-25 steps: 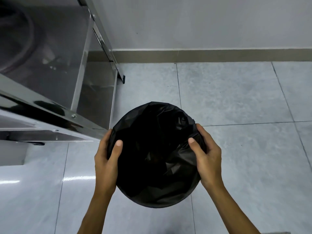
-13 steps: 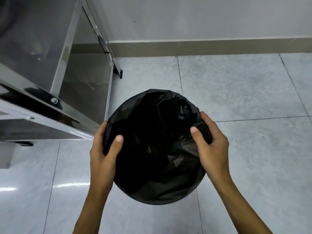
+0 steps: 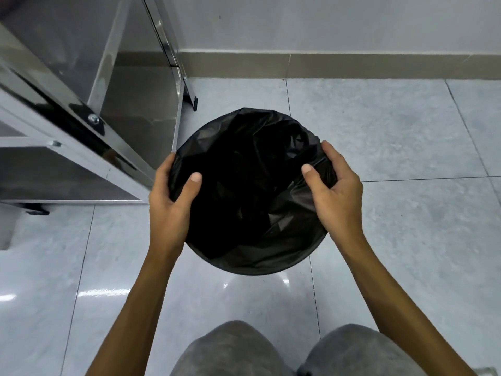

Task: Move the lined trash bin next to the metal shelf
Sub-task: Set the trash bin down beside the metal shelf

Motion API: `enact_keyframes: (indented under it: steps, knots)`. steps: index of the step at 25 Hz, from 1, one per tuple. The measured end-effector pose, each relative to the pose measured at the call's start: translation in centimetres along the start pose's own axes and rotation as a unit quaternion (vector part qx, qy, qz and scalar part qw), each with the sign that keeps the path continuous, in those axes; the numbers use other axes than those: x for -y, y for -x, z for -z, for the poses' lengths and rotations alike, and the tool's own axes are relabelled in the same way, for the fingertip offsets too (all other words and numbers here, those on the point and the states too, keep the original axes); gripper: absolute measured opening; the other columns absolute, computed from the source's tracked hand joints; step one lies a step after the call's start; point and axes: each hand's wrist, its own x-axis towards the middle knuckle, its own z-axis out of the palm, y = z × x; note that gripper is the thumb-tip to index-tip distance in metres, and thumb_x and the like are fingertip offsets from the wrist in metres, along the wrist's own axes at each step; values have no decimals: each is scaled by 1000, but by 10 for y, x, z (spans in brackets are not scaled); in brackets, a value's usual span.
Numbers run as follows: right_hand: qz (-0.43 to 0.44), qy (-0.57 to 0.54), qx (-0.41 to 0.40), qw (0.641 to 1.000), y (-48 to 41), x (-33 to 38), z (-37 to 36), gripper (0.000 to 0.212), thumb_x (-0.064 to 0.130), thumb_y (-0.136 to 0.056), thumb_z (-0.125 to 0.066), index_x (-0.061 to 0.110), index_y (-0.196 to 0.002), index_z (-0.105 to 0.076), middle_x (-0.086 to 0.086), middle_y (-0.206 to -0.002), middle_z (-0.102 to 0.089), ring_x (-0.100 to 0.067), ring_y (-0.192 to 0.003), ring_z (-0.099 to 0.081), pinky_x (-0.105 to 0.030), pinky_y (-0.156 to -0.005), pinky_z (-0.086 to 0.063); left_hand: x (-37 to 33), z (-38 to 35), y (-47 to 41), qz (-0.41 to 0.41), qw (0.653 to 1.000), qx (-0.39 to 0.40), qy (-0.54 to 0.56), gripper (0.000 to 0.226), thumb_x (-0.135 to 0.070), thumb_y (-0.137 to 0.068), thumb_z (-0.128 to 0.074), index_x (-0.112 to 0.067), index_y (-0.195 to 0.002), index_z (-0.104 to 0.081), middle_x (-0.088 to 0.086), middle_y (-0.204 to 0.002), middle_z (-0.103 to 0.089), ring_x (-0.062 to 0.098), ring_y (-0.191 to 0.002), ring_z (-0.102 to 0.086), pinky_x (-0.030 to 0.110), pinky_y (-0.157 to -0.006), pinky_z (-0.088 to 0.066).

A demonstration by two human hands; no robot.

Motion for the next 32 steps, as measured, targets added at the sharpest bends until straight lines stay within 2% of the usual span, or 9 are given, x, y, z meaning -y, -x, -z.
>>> enact_keyframes:
  steps: [3, 8, 12, 16, 19, 21, 23, 25, 32]
  knots:
    - [17, 17, 0, 1000, -19, 2, -6, 60, 29, -95, -70, 18, -150, -52, 7, -147, -59, 0, -133, -53, -11, -109, -40, -3, -5, -22, -19, 1000, 15, -9, 66, -38, -97, -68, -20, -156, -46, -2, -151, -58, 14, -137, -57, 30, -112, -51]
    - [36, 37, -3, 999, -73, 9, -17, 62, 33, -95, -68, 16, -152, -50, 3, -150, -58, -4, -134, -52, 0, -99, -35, -19, -27, -70, -38, 999, 24, -27, 65, -35, -98, -67, -20, -157, -44, -8, -140, -60, 10, -129, -59, 13, -98, -51]
    - [57, 51, 2, 997, -111, 19, -26, 60, 33, -96, -67, 13, -150, -51, 1, -145, -61, -7, -131, -55, 10, -86, -31, -25, -40, -107, -50, 998, 9, -40, 68, -38, -95, -69, -18, -156, -46, -1, -144, -62, 16, -132, -60, 27, -109, -50]
    - [81, 66, 21, 994, -130, 34, -31, 49, 29, -98, -66, 10, -142, -59, 13, -114, -63, 1, -104, -56, 9, -75, -35, -39, -47, -125, -60, 996, 4, -67, 59, -30, -96, -69, -15, -151, -51, -4, -132, -64, 14, -121, -62, 1, -85, -47]
    - [95, 85, 31, 991, -141, 39, -35, 45, 29, -98, -66, 10, -139, -61, 13, -111, -62, -2, -104, -57, 9, -73, -35, -43, -51, -134, -71, 993, -1, -98, 57, -25, -97, -69, -12, -149, -51, -6, -127, -61, 11, -115, -58, -7, -74, -42]
    - [99, 98, 36, 990, -147, 39, -36, 44, 31, -98, -65, 11, -137, -62, 8, -114, -67, -4, -105, -57, 8, -73, -36, -43, -51, -142, -77, 989, -1, -126, 58, -27, -96, -69, -13, -149, -51, -4, -130, -62, 12, -116, -58, 1, -87, -47]
    - [106, 112, 38, 987, -153, 37, -37, 44, 35, -98, -64, 12, -136, -63, 3, -119, -71, -6, -105, -60, 3, -77, -38, -41, -49, -150, -83, 982, 13, -167, 65, -35, -93, -71, -15, -150, -48, 3, -140, -63, 19, -125, -59, 29, -109, -49]
    - [109, 117, 40, 986, -156, 36, -38, 45, 37, -98, -63, 13, -136, -63, 3, -118, -70, -9, -106, -62, -9, -85, -42, -39, -47, -159, -83, 972, 32, -217, 72, -43, -89, -70, -15, -151, -46, 9, -145, -60, 27, -133, -57, 44, -113, -47]
    - [107, 148, 35, 983, -175, 45, -46, 50, 50, -95, -57, 14, -128, -66, -5, -121, -74, -25, -116, -66, -32, -96, -50, -52, -50, -188, -74, 947, 68, -305, 79, -56, -87, -65, -15, -150, -43, 14, -151, -51, 36, -141, -50, 50, -115, -43]
